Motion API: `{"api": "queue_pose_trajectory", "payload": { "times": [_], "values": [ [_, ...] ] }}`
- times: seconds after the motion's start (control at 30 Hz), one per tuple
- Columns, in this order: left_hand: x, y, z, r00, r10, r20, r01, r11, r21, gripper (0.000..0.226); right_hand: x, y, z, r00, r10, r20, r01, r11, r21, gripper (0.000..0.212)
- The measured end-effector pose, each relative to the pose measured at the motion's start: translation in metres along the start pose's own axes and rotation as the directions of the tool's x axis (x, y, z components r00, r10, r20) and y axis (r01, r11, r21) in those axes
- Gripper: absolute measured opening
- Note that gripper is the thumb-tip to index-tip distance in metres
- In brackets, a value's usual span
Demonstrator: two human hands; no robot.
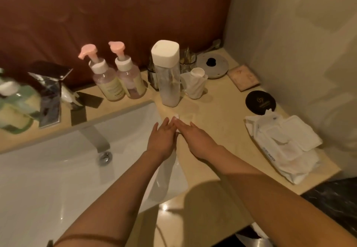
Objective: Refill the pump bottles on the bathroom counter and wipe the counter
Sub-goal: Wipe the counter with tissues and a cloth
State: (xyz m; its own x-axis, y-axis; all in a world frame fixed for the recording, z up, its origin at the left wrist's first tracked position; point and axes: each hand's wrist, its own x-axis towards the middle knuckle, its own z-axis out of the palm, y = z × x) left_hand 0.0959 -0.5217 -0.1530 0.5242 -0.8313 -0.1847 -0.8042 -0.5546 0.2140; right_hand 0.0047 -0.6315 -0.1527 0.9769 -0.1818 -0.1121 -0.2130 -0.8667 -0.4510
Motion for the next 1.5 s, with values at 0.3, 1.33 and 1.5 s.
{"api": "queue_pose_trajectory", "payload": {
  "times": [0.3,1.33,1.5],
  "values": [
    [-0.049,0.019,0.021,0.994,0.07,-0.084,-0.082,0.986,-0.143,0.046,-0.063,-0.02,0.007,0.999,0.048,-0.005,-0.048,0.999,0.023,0.074],
    [-0.178,0.194,0.039,0.788,0.604,0.121,-0.607,0.795,-0.018,0.038,-0.332,-0.045,0.056,0.504,0.796,-0.335,-0.11,0.444,0.889,0.024],
    [-0.159,0.234,0.078,0.822,0.488,0.294,-0.35,0.84,-0.414,0.02,-0.375,0.0,0.049,0.293,0.94,-0.176,-0.106,0.214,0.971,0.016]
  ]
}}
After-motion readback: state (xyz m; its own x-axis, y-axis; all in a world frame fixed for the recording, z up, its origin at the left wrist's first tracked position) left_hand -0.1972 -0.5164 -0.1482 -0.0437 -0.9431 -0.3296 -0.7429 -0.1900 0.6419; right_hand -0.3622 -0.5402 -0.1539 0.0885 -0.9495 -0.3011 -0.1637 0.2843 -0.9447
